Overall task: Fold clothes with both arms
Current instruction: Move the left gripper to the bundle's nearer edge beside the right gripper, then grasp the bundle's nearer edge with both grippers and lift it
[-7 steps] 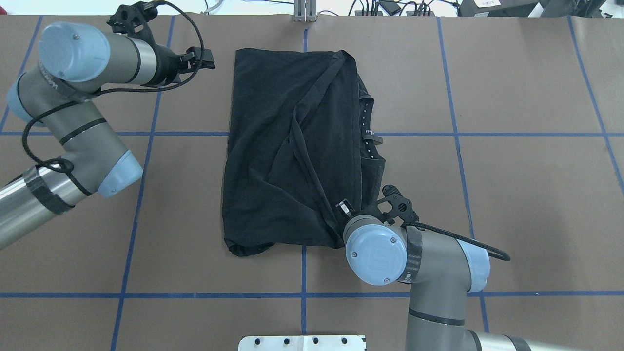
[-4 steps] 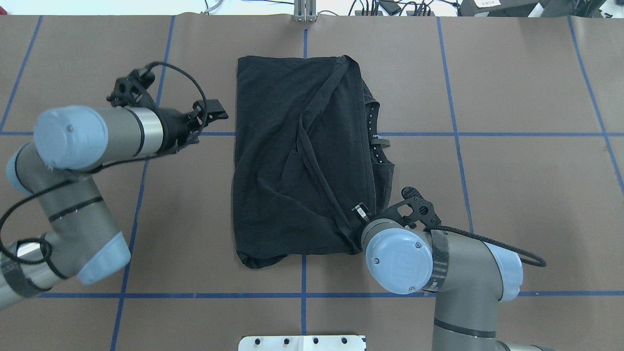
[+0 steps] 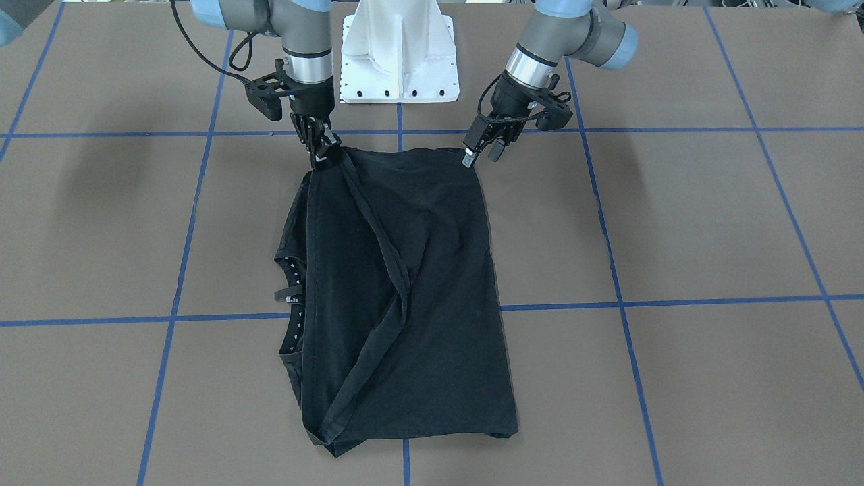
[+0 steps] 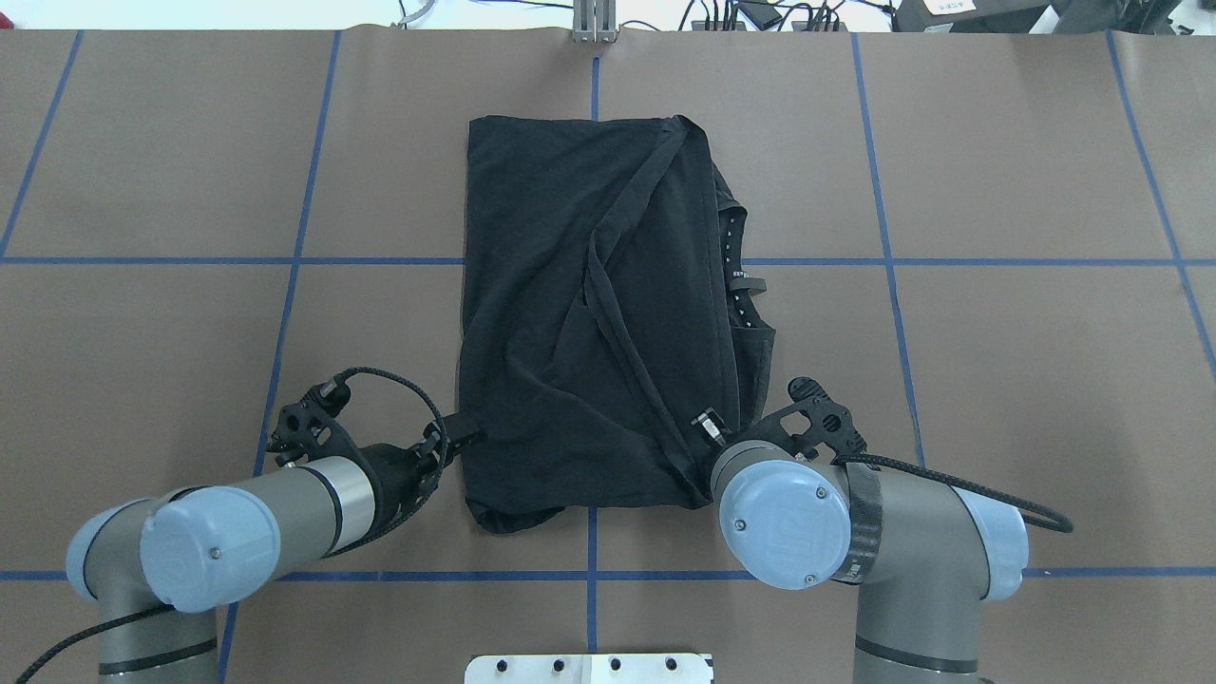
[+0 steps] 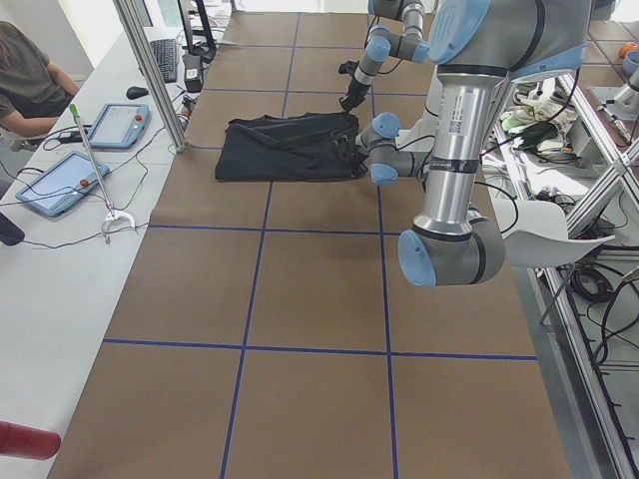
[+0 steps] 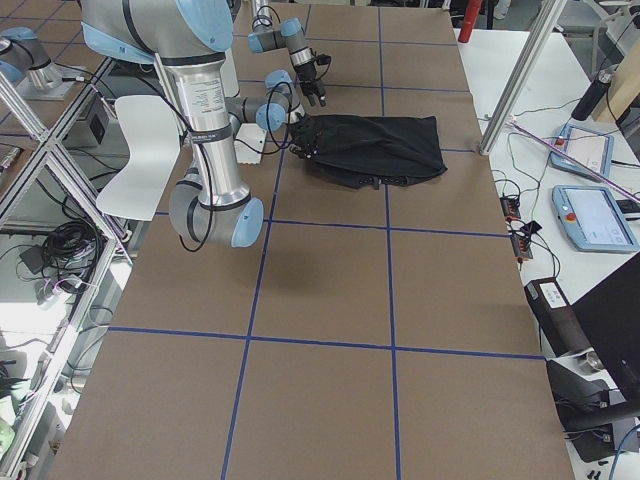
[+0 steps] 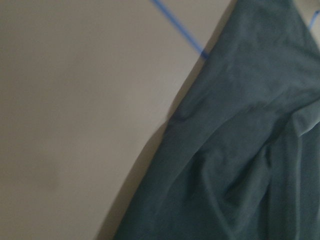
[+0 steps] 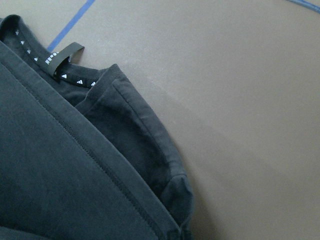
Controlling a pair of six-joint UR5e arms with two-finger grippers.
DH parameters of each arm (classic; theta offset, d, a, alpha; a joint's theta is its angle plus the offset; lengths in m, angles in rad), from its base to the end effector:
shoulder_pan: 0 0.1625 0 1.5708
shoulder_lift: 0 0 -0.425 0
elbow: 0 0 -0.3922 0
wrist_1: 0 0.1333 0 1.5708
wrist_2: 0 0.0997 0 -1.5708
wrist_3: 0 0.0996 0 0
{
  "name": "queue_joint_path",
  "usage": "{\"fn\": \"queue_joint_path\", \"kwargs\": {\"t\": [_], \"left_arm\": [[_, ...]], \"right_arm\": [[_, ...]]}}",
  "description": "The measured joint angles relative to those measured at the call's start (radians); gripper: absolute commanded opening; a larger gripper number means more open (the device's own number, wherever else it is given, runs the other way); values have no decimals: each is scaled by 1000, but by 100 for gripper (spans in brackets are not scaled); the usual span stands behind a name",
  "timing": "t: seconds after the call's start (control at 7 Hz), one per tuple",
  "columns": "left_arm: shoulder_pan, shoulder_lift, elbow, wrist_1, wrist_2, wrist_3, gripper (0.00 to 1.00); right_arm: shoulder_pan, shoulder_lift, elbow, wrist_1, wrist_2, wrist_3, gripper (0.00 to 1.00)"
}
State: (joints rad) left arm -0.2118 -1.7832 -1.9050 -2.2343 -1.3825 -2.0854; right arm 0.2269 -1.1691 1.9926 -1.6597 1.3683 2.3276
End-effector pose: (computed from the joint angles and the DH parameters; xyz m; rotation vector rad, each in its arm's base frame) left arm 0.5071 -0.2645 0.3153 -0.0196 1.2506 -0.7460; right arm -0.5230 -0.2781 0.2716 -0.0054 -0.7922 1.0087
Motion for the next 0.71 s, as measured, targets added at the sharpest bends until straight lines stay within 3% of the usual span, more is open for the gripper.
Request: {"fn": "queue_joint_path", "kwargs": {"t": [0.14,0.29,0.71], "left_arm": [[35,-3,16,4,11,-15,71],[50,-7,28,5,15,-20,70],[58,-18,44,5,16,-23,47]], "right_arm": [[-1,0,0,0,0,0,0],[-1,-1,0,0,1,0,0],[-1,-1,3,0,2,-1,0]]}}
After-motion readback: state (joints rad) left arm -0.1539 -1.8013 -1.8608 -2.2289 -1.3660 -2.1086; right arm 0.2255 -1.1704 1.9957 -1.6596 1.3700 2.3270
